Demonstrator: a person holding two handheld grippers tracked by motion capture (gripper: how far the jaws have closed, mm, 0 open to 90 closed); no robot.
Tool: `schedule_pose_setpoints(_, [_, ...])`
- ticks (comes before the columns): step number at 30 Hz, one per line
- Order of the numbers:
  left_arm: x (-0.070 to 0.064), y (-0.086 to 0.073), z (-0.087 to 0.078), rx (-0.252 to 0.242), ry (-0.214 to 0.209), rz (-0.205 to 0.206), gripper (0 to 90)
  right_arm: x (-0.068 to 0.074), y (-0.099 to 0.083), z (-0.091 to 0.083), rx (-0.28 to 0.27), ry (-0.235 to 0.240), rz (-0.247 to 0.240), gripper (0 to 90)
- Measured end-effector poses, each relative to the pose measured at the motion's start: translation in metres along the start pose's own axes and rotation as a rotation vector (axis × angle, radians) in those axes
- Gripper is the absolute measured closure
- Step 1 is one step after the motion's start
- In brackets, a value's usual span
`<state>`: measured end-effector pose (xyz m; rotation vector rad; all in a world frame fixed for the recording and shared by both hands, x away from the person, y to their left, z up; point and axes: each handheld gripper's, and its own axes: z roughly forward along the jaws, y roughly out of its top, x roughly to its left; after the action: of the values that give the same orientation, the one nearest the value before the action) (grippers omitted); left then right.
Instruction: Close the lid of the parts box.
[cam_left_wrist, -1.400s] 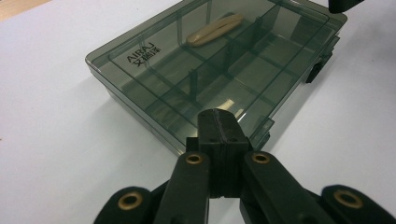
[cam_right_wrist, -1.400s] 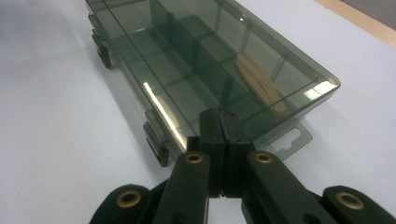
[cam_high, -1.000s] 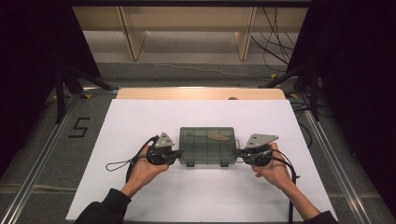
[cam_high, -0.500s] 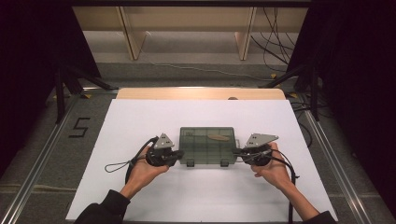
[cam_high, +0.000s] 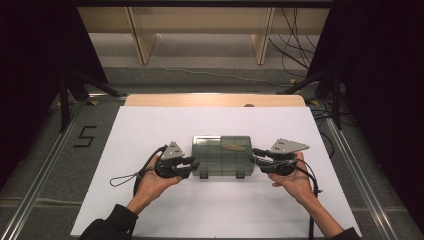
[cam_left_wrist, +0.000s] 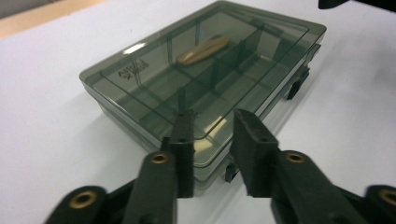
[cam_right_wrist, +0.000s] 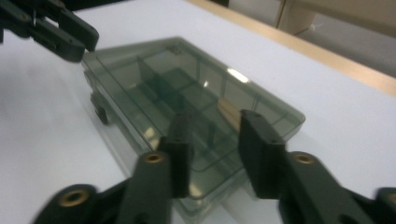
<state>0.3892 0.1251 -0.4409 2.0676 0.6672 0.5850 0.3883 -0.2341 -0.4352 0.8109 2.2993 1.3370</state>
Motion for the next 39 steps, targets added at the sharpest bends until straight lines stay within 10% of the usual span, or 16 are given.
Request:
schedule_pose_setpoints(1, [0.000, 0.001, -0.001, 0.000, -0.015, 0.005, 64.2, 0.001, 0.001, -0.001, -0.019, -0.013, 0.003, 59.8])
schedule_pose_setpoints(3, [0.000, 0.002, -0.006, -0.011, 0.095, 0.010, 59.9, 0.004, 0.003, -0.004, -0.040, -0.015, 0.025, 53.7])
schedule_pose_setpoints(5, [-0.001, 0.003, -0.007, -0.028, 0.059, 0.007, 55.8, 0.006, 0.004, -0.006, -0.065, -0.030, 0.034, 48.4])
schedule_pose_setpoints(8, [-0.001, 0.003, -0.012, -0.039, 0.133, 0.004, 51.0, 0.008, 0.005, -0.009, -0.088, -0.039, 0.060, 42.2])
schedule_pose_setpoints(39, [-0.004, 0.002, -0.039, -0.189, 0.045, 0.010, 26.9, 0.025, 0.003, -0.026, -0.170, -0.047, 0.113, 24.4])
